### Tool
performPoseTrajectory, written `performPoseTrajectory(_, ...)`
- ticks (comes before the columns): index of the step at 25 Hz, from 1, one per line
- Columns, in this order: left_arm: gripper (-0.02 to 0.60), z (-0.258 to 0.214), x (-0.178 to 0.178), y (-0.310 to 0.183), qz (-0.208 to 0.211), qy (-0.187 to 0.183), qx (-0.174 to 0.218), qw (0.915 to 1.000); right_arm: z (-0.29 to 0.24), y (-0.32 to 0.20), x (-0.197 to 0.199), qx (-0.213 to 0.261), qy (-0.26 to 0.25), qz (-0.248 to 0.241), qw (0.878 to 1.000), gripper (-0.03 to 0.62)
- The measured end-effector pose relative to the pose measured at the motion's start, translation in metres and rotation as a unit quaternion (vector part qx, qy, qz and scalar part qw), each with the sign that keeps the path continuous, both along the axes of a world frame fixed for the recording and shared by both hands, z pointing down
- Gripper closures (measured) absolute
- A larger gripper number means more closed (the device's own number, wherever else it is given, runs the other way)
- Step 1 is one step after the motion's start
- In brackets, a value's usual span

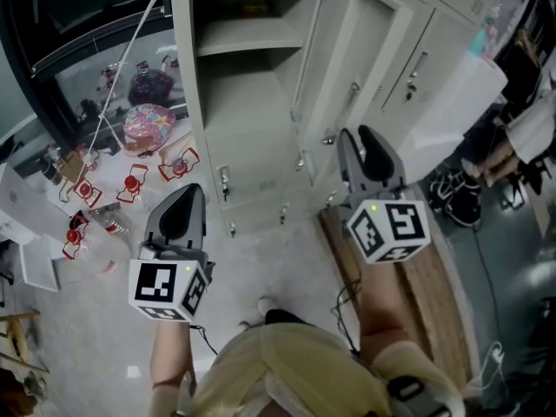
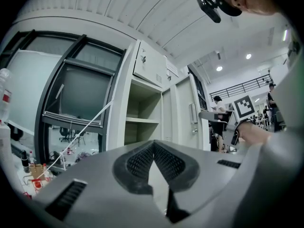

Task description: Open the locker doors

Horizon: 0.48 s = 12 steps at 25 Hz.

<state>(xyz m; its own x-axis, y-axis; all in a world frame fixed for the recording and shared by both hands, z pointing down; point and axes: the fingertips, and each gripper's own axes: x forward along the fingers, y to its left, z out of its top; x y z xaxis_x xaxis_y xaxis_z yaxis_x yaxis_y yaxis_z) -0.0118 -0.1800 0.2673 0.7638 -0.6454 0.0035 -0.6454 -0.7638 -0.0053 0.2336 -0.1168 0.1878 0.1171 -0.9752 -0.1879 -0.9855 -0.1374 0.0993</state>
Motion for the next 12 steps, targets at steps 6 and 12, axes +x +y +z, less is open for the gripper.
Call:
performPoseTrajectory(6, 0.577, 0.002, 0.003, 0.003, 0.0, 0.0, 0.0, 1.0, 0.004, 0.019, 0.017, 0.003, -0.006, 0.032, 0.999, 0.471)
performPoseTrajectory(12, 0.578, 0.004, -0.007, 0.002, -0.01, 0.001, -0.001, 0.9999, -0.004, 0.033, -0.01, 0.028, -0.015, 0.001, 0.999, 0.471)
